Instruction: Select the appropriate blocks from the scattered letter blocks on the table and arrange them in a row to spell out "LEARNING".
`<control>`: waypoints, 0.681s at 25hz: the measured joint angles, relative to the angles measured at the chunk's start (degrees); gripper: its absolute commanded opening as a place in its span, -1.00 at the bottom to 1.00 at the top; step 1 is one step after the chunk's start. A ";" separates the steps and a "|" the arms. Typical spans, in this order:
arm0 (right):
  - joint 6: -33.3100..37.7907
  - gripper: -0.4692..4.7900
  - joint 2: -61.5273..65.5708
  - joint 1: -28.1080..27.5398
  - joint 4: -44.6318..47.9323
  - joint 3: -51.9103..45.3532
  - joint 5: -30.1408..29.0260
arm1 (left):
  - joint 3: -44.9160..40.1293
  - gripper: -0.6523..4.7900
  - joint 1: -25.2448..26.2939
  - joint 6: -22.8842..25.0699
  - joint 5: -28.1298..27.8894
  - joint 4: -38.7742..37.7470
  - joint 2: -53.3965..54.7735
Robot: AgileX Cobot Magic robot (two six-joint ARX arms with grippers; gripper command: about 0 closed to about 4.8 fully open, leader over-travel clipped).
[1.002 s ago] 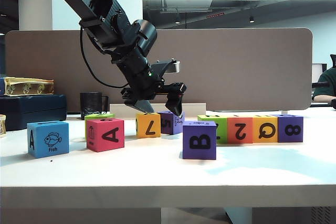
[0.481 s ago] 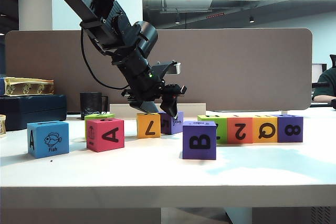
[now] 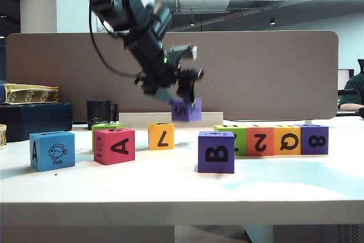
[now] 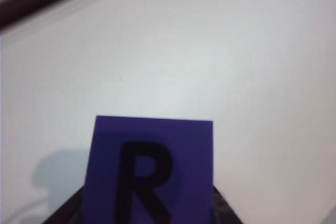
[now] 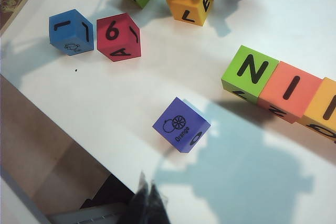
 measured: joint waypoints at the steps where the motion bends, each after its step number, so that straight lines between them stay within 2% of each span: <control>1: 0.00 -0.83 0.00 0.00 -0.02 0.00 -0.02 | 2.08 0.22 -0.31 -0.02 0.02 -1.99 -0.35; 4: 0.00 -0.82 0.02 0.00 -0.02 0.00 0.00 | 6.97 0.22 -1.18 -2.21 0.00 -10.97 -0.44; 5: 0.00 -0.83 0.00 0.00 -0.02 0.00 0.00 | 7.91 0.22 -1.22 -3.82 0.04 -13.11 -0.42; 6: 0.00 -0.83 0.00 0.00 0.00 0.00 0.00 | 9.42 0.22 -1.44 -7.96 0.17 -16.90 -0.44; 11: 0.00 -0.82 0.00 0.00 0.00 0.00 0.00 | 10.12 0.22 -1.90 -15.52 0.07 -25.20 -0.33; 17: -0.22 -0.82 0.00 0.00 0.28 0.00 0.00 | 10.25 0.22 -4.61 -19.32 0.13 -35.06 -0.37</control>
